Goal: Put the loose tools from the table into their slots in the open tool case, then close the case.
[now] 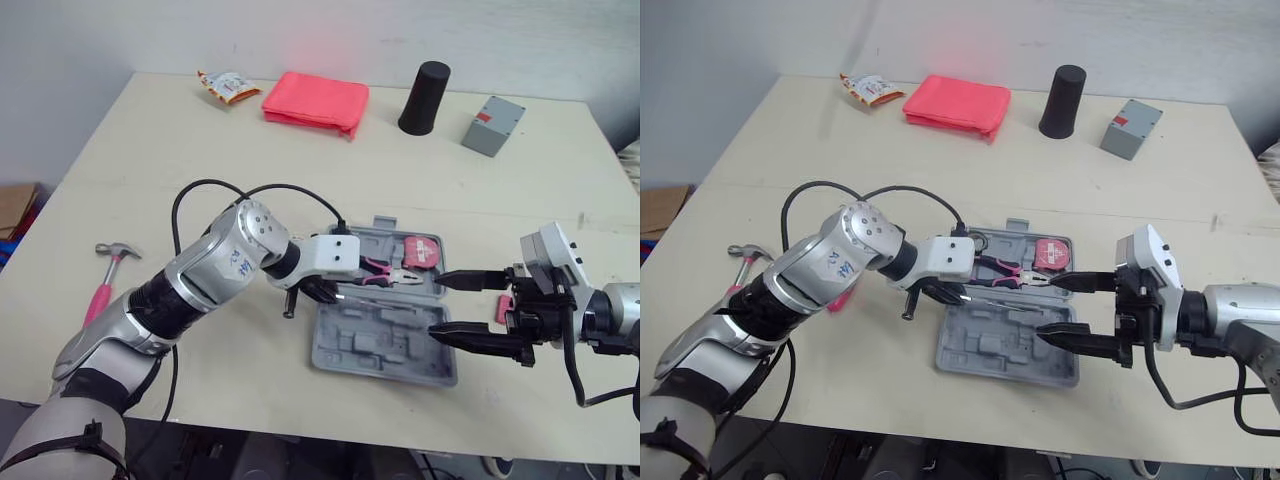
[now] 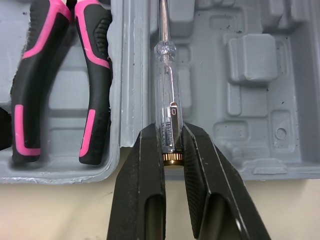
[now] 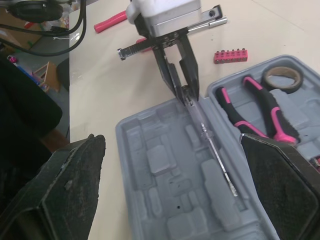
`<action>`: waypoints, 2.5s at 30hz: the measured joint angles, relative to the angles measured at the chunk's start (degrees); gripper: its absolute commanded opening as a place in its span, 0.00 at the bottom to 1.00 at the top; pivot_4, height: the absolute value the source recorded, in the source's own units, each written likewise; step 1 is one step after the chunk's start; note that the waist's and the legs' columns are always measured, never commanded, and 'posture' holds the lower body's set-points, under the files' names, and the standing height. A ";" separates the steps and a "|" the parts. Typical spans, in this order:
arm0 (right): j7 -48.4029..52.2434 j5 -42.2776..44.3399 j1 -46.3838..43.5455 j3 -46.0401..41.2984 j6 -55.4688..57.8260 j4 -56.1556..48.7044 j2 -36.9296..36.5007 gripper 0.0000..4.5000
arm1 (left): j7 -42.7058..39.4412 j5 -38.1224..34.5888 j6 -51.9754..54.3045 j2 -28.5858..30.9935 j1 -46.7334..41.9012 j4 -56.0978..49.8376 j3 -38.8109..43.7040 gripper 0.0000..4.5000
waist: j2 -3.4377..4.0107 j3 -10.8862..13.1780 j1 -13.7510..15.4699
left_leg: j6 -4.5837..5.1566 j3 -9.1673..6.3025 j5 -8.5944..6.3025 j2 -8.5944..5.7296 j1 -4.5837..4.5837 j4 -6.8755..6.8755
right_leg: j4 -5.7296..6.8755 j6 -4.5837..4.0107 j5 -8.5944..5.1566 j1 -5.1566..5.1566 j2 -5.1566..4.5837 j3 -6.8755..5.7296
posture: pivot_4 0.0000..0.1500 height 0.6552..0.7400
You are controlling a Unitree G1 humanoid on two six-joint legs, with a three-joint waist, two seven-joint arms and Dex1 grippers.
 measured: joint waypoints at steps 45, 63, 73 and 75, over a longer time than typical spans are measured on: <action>-2.28 2.13 0.08 -0.02 0.00 -0.10 0.44 1.00 | -0.88 5.51 -4.84 -3.21 1.72 3.01 -1.48 0.11 | 0.01 -0.01 0.14 | 0.10 -0.08 -0.06 -0.01 -0.16 0.23 | 0.04 0.01 0.01 -0.02 -0.02 -0.08 | 1.00 0.95; -3.15 2.44 1.22 -0.03 -0.06 -0.59 1.05 1.00 | -3.02 -8.32 -19.45 -6.04 14.55 5.76 19.35 0.27 | 0.16 -0.09 -0.07 | 0.09 -0.15 -0.05 0.03 -0.22 0.32 | 0.10 0.02 0.01 -0.07 0.01 -0.20 | 1.00 0.95; -3.18 2.43 -0.06 0.00 -0.09 -0.31 1.10 1.00 | -3.01 -11.92 -31.43 -10.74 19.43 15.47 24.18 0.00 | 0.16 -0.10 0.12 | 0.16 -0.15 -0.09 -0.10 -0.27 0.37 | 0.07 0.14 0.07 -0.06 -0.11 -0.22 | 1.00 0.95; -3.16 2.37 -0.08 0.00 -0.09 0.02 1.10 1.00 | -2.76 -10.77 -32.82 -10.78 19.47 17.28 23.61 0.00 | 0.16 -0.10 0.01 | 0.16 -0.13 -0.09 -0.07 -0.25 0.37 | 0.07 0.14 0.07 -0.07 -0.09 -0.21 | 1.00 0.95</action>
